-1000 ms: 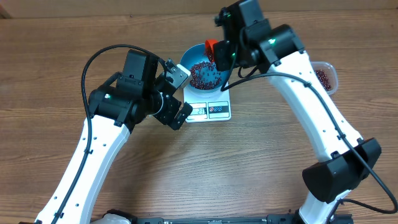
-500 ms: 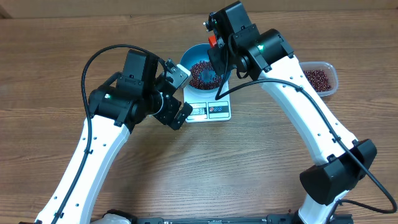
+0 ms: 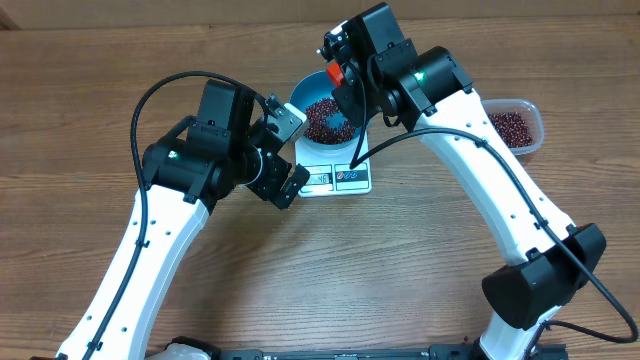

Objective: Scoop item into bowl and weigh 150g on scale
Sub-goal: 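Tip the red cup to pour beans into the teal bowl, then move the red cup back into the bean container and scoop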

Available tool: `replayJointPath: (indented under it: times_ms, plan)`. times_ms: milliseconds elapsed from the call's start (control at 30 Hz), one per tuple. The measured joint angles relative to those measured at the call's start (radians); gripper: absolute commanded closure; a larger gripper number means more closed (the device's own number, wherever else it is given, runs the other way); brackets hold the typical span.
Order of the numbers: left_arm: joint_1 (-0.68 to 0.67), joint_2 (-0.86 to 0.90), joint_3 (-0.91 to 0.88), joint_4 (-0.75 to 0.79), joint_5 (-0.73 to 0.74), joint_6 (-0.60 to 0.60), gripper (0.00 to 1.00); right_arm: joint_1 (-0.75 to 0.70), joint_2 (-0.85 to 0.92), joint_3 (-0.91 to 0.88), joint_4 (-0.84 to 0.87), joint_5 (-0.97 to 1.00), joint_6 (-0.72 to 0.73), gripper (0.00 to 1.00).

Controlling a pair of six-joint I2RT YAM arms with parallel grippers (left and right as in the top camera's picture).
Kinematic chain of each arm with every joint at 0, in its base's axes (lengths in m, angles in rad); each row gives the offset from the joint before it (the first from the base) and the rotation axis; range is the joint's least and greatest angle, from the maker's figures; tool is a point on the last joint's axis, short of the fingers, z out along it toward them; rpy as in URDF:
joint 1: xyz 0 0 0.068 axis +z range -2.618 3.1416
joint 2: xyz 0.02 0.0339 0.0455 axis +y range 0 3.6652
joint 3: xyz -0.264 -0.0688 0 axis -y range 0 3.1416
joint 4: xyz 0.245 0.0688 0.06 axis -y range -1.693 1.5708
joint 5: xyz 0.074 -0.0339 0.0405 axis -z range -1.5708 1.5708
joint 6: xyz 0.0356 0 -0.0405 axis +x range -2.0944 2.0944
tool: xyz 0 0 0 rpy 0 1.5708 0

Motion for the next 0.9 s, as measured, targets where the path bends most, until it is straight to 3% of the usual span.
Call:
replayJointPath:
  times_ms: [333, 600, 900]
  plan:
    - [0.0, 0.0, 0.0, 0.0, 0.0, 0.0, 0.0, -0.086, 0.0, 0.031, -0.023, -0.072, 0.034, 0.96]
    - [0.0, 0.0, 0.0, 0.0, 0.0, 0.0, 0.0, -0.346, -0.049, 0.056, -0.1, -0.227, 0.087, 0.96]
    - [0.0, 0.0, 0.0, 0.0, 0.0, 0.0, 0.01, -0.662, -0.071, 0.058, -0.215, -0.273, 0.115, 0.96]
